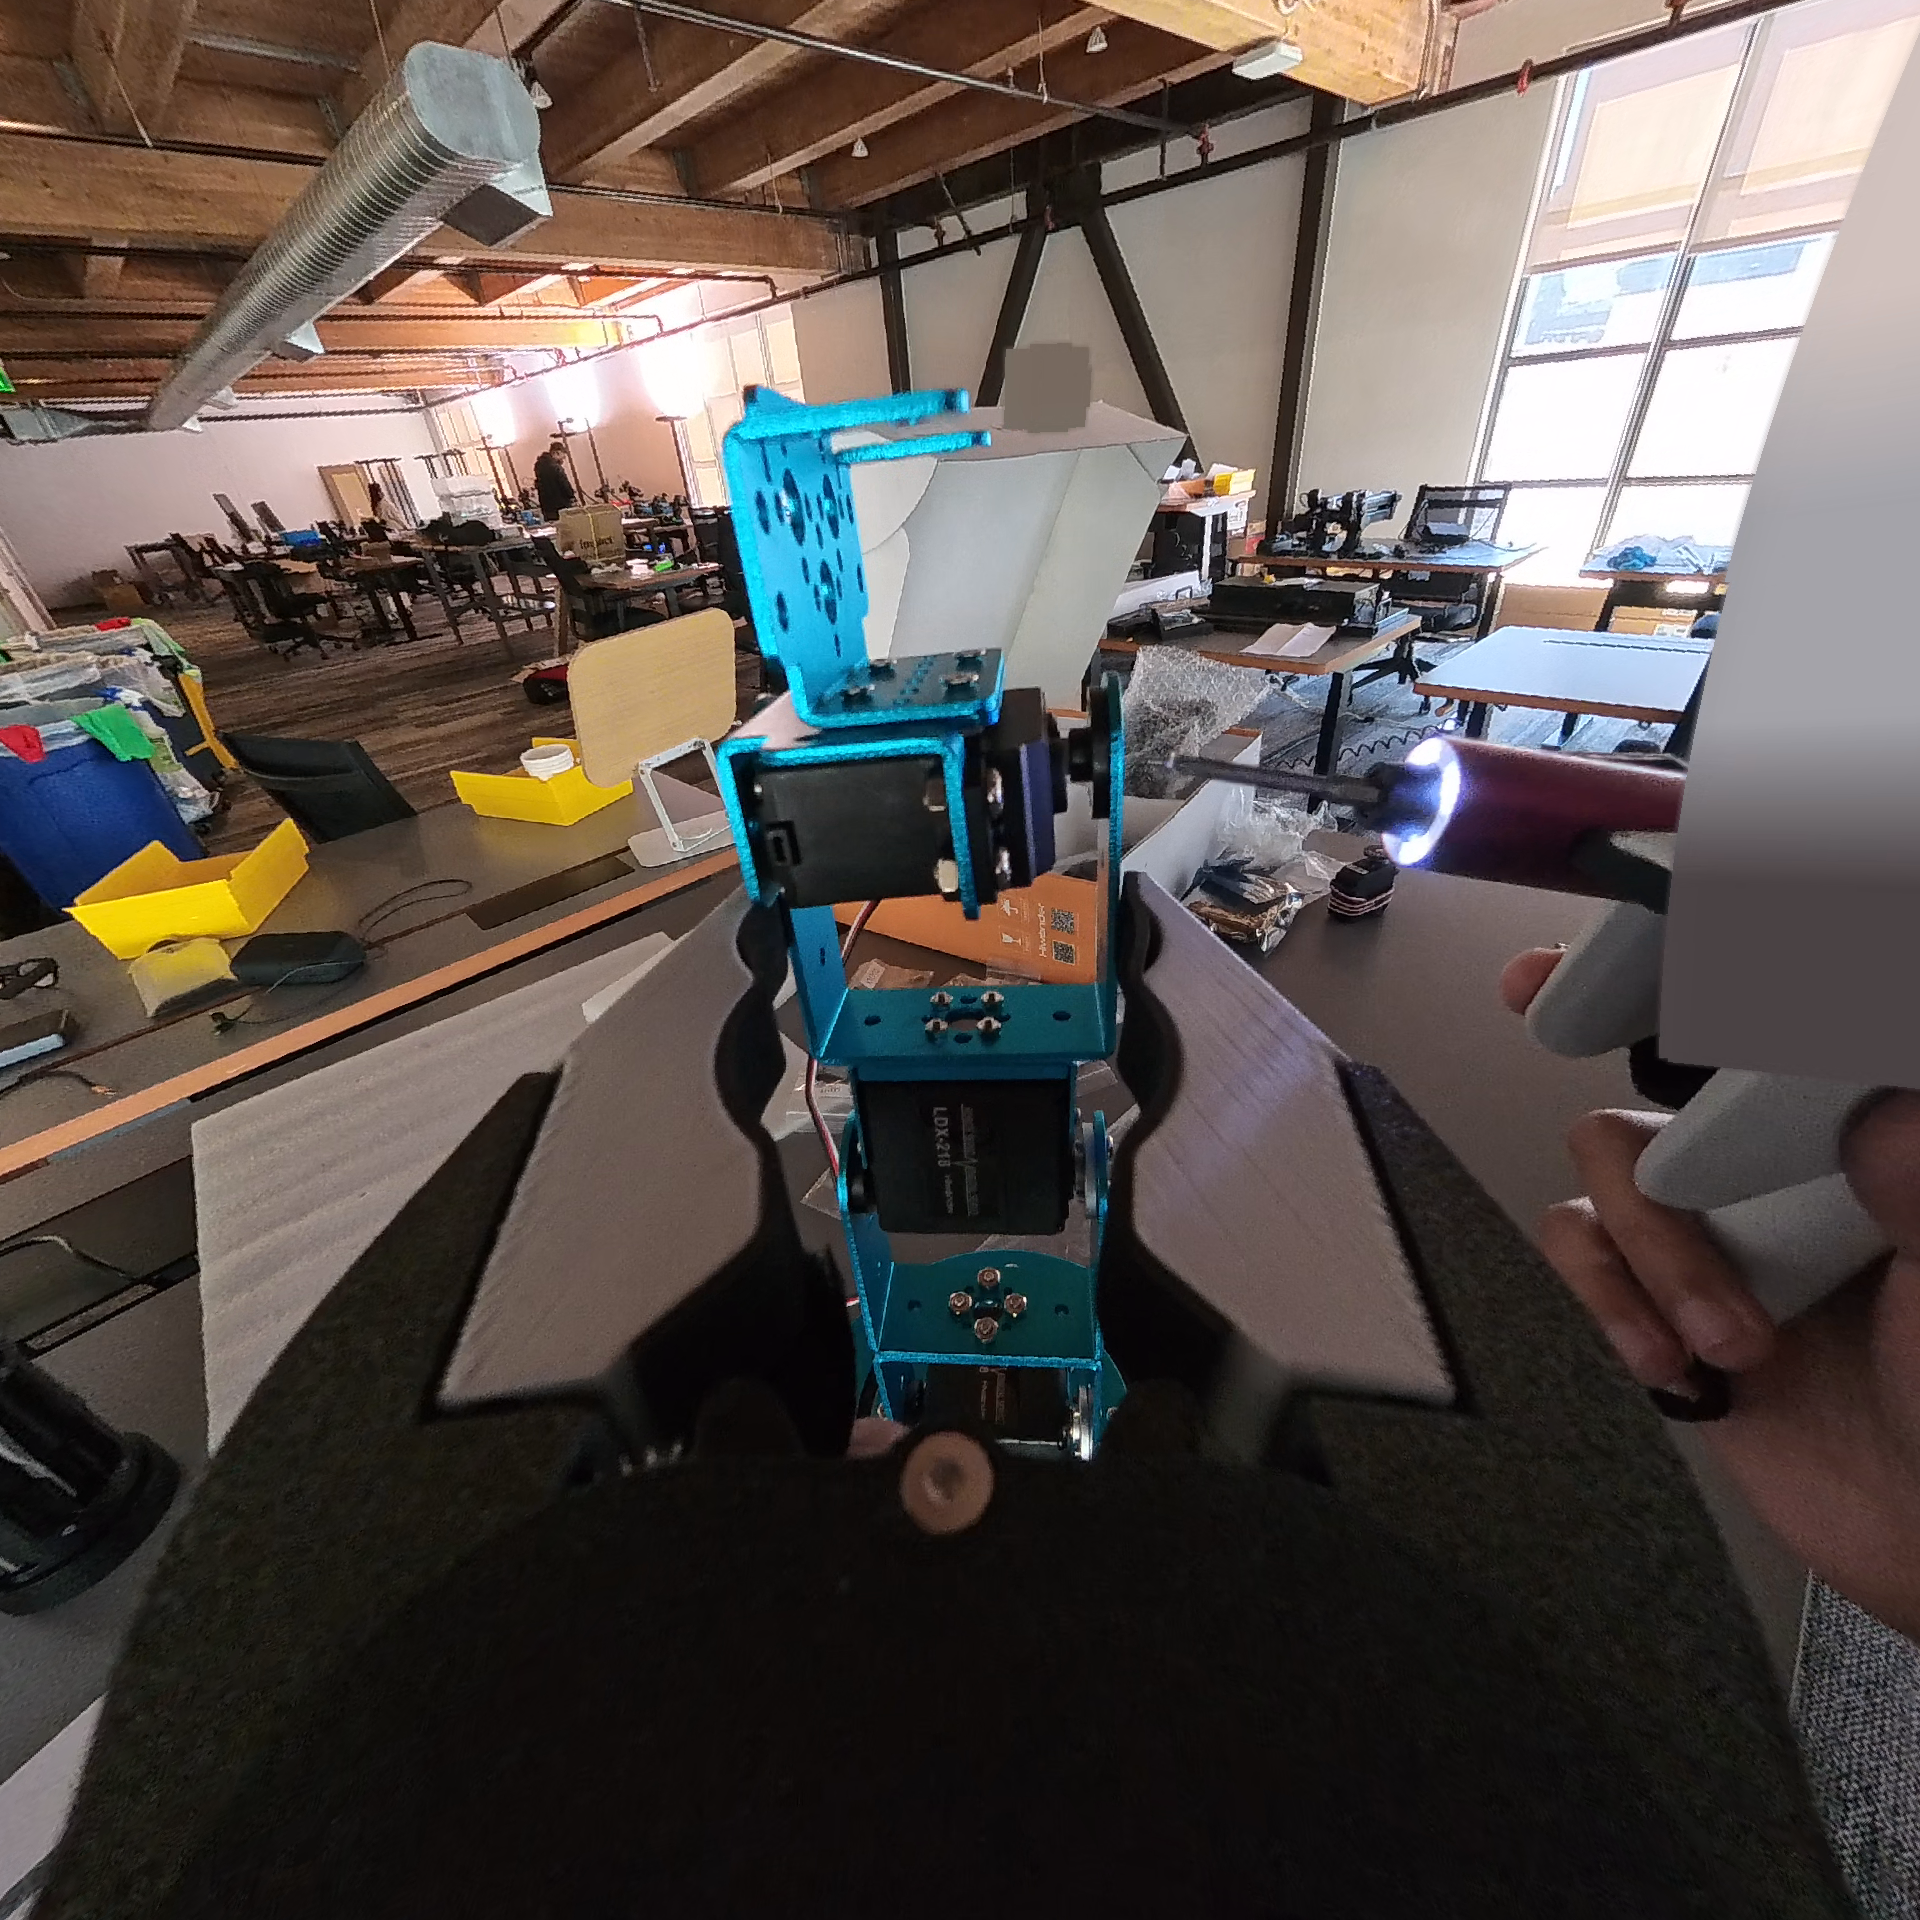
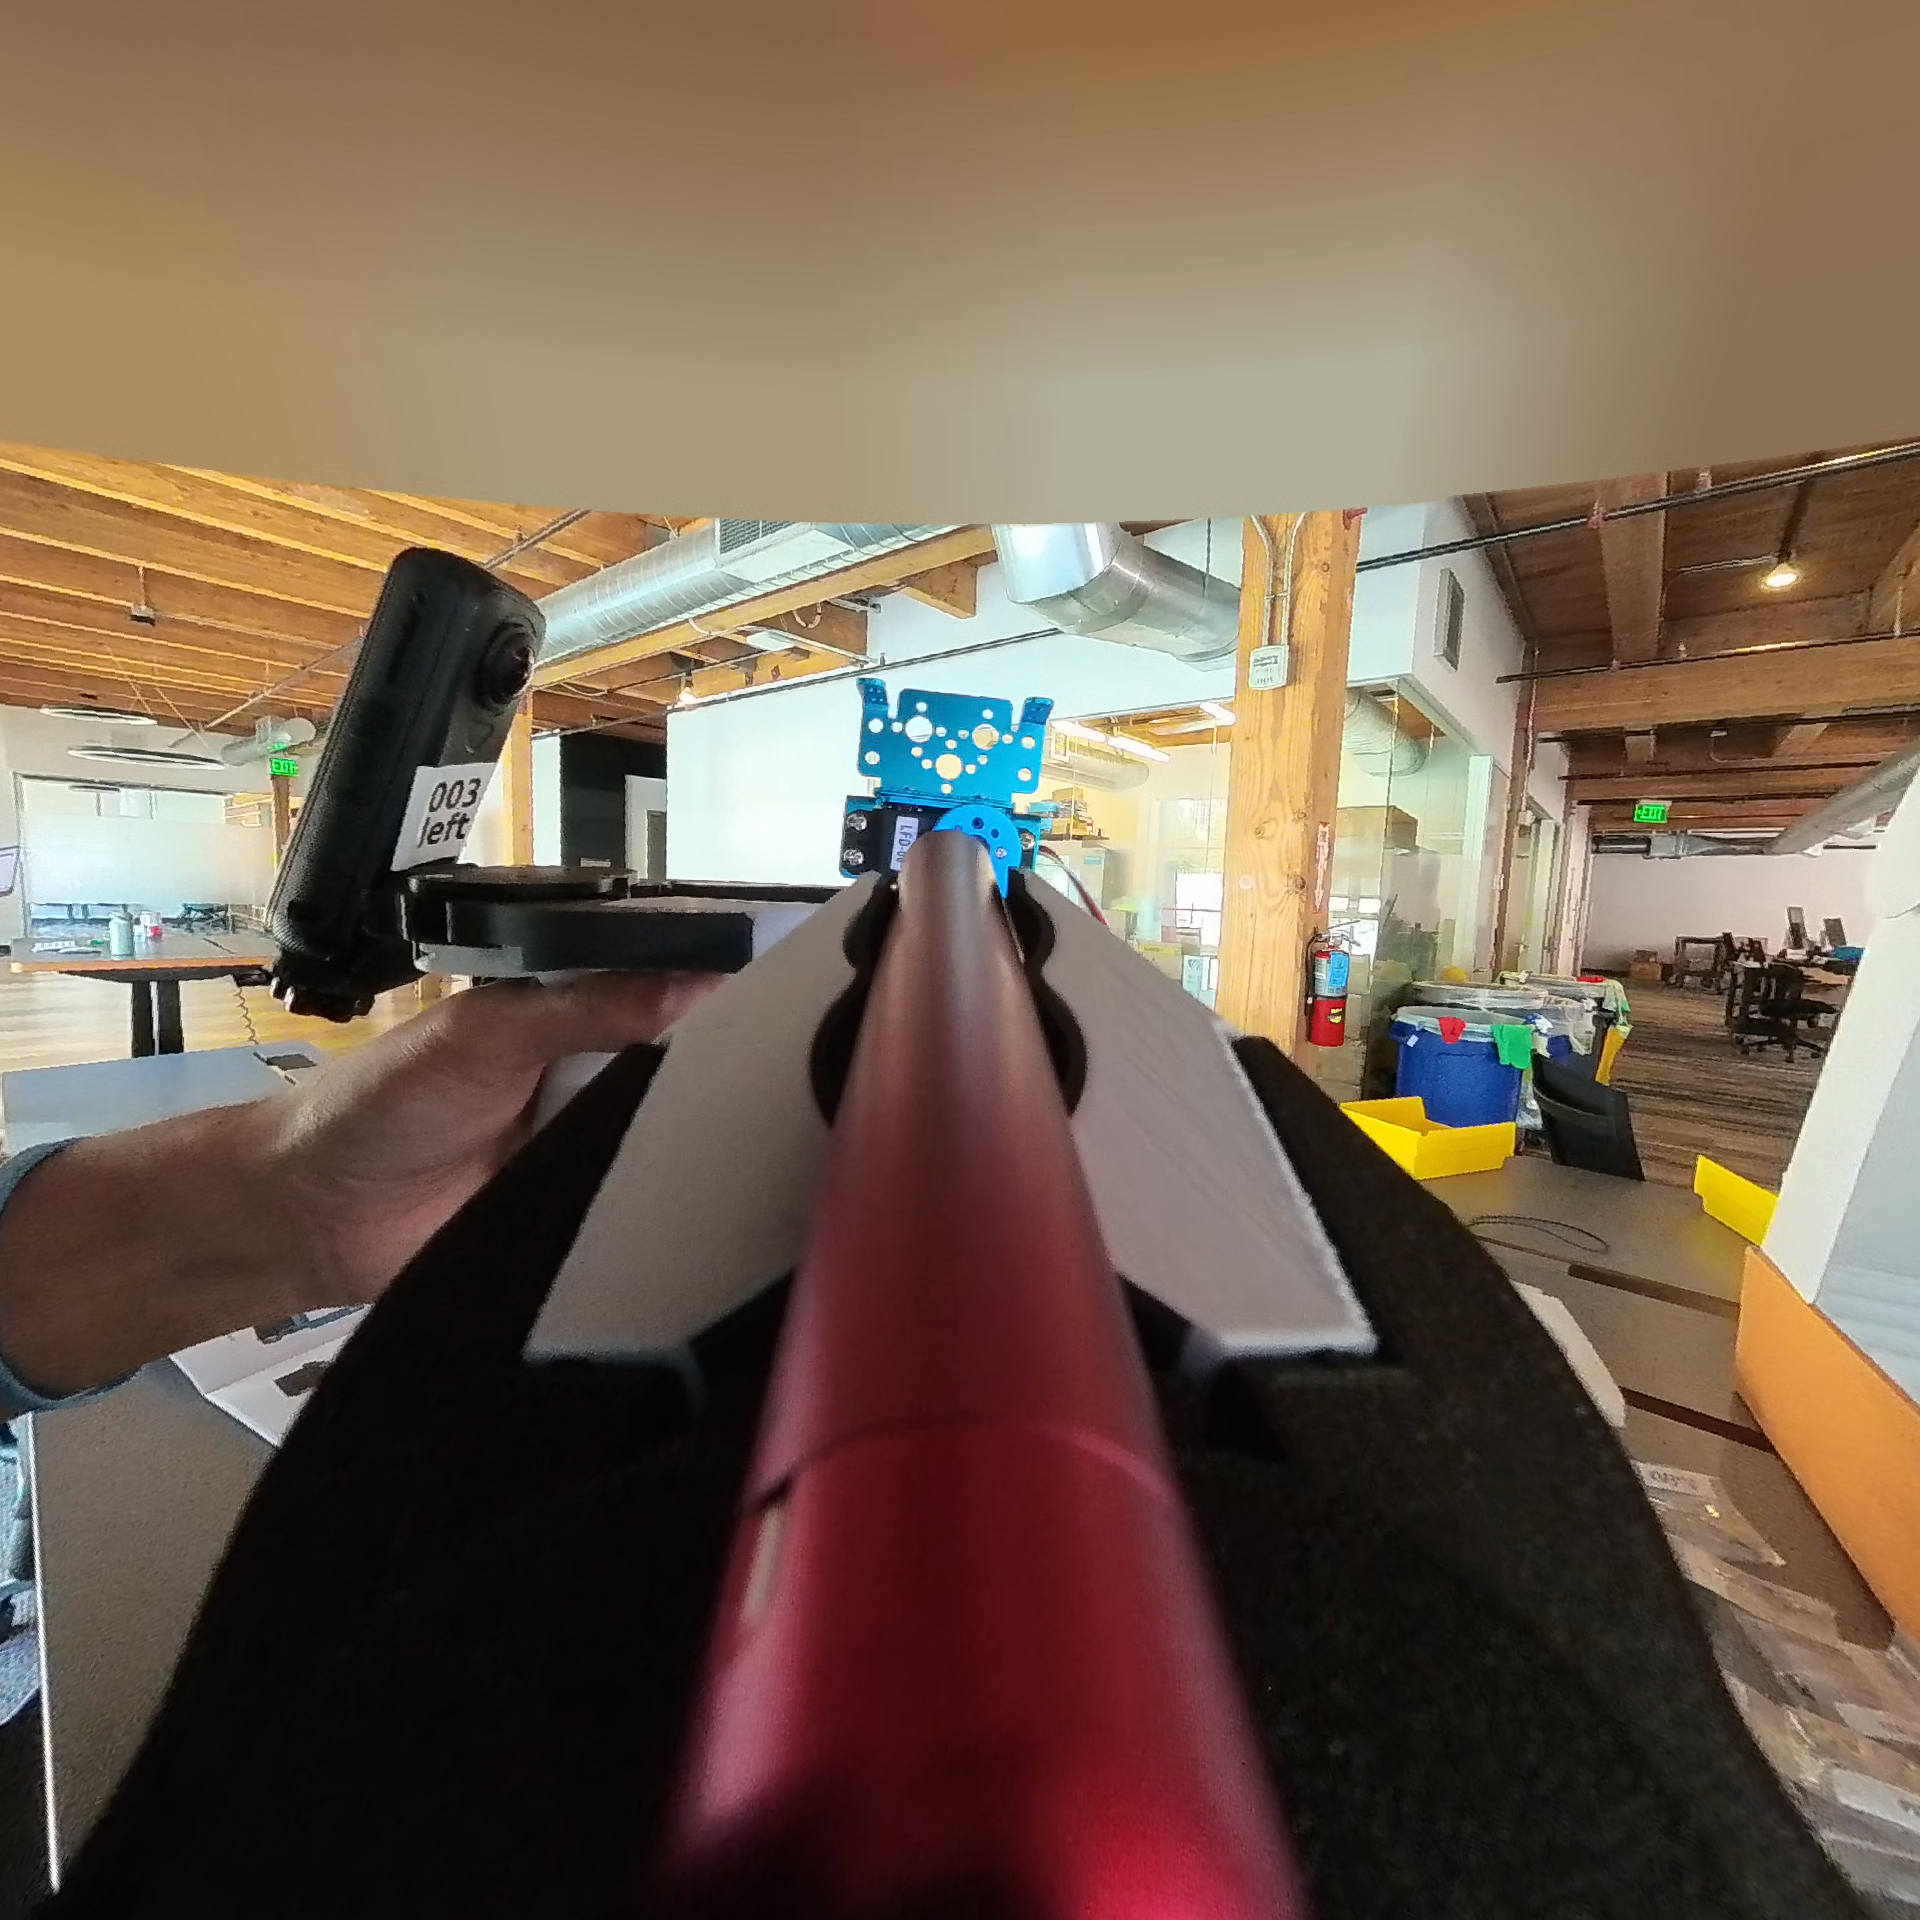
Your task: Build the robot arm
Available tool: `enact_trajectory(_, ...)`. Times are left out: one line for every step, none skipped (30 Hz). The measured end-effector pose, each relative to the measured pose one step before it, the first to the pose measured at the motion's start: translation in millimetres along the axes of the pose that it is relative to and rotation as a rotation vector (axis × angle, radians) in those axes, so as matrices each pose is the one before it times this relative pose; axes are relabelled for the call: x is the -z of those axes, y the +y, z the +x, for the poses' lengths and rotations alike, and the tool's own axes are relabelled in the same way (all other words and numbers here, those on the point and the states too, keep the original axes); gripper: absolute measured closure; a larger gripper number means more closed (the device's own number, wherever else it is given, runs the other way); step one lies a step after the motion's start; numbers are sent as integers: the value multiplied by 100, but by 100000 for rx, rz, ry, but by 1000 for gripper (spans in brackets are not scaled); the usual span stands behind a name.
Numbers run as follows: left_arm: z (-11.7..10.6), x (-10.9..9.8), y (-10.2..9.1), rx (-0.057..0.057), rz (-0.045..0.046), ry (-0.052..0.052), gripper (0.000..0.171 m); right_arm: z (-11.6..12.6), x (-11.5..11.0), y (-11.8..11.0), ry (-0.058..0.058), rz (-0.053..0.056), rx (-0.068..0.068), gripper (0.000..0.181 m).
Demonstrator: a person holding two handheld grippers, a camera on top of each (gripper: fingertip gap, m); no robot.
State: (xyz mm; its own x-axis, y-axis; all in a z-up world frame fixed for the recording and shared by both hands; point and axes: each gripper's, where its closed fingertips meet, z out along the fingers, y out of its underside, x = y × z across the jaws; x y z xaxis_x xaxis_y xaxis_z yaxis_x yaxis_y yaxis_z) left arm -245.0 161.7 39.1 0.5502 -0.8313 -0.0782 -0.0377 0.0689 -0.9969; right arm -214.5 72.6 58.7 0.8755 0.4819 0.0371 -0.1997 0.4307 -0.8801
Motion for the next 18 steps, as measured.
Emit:
enact_trajectory(3, 0, 0, 31, 3, 7, 108, -27, -23, 56, -109, -185, 129, 159)
enact_trajectory(-5, 4, 8, -47, -57, -12, 108, 93, -22, 106, 599, -602, 404, 159)
enact_trajectory(6, -5, 7, -49, -52, 31, 108, 160, -32, 144, 841, -914, 665, 159)
enact_trajectory(-2, 3, 1, 28, -2, 72, 108, 45, -32, 73, -223, -432, 293, 159)
enact_trajectory(-5, -9, -1, -12, -65, -1, 108, 4, 1, -6, -628, 65, -601, 159)
enact_trajectory(4, 0, 4, -41, -39, -53, 108, 64, 23, -83, 8, 309, -941, 159)
enact_trajectory(4, -2, 5, 37, 35, 4, 108, 40, 44, -148, 56, 536, -529, 159)
enact_trajectory(0, -7, -3, 5, 25, 56, 108, -14, 31, -177, -201, 592, 52, 159)
enact_trajectory(-2, 3, 1, 27, -2, 70, 108, -12, 2, -130, -37, 335, 365, 159)
enact_trajectory(-4, 12, 8, -1, -55, 9, 108, -56, -14, -87, -152, 9, 497, 159)
enact_trajectory(11, 6, -5, -93, -50, -31, 108, -87, -33, -23, -280, -369, 592, 159)
enact_trajectory(-5, 6, 5, 7, 38, -3, 108, -78, -30, -9, -212, -275, 725, 159)
enact_trajectory(-6, -3, -1, 84, 89, 10, 108, -93, -10, 1, -129, -81, 643, 159)
enact_trajectory(7, -9, 9, -26, 4, 17, 108, -33, 0, 16, 114, -183, 373, 159)
enact_trajectory(7, -21, -1, -48, -136, 27, 108, -36, -1, 2, -39, -27, 204, 159)
enact_trajectory(7, -22, 7, -53, -129, 24, 107, -57, -7, -14, -360, 102, -93, 159)
enact_trajectory(0, -19, -4, -32, -44, 1, 108, 4, -8, 22, -74, -152, -255, 159)
enact_trajectory(-1, -6, -3, 16, 91, -21, 108, -3, -28, 24, -139, -171, -58, 159)
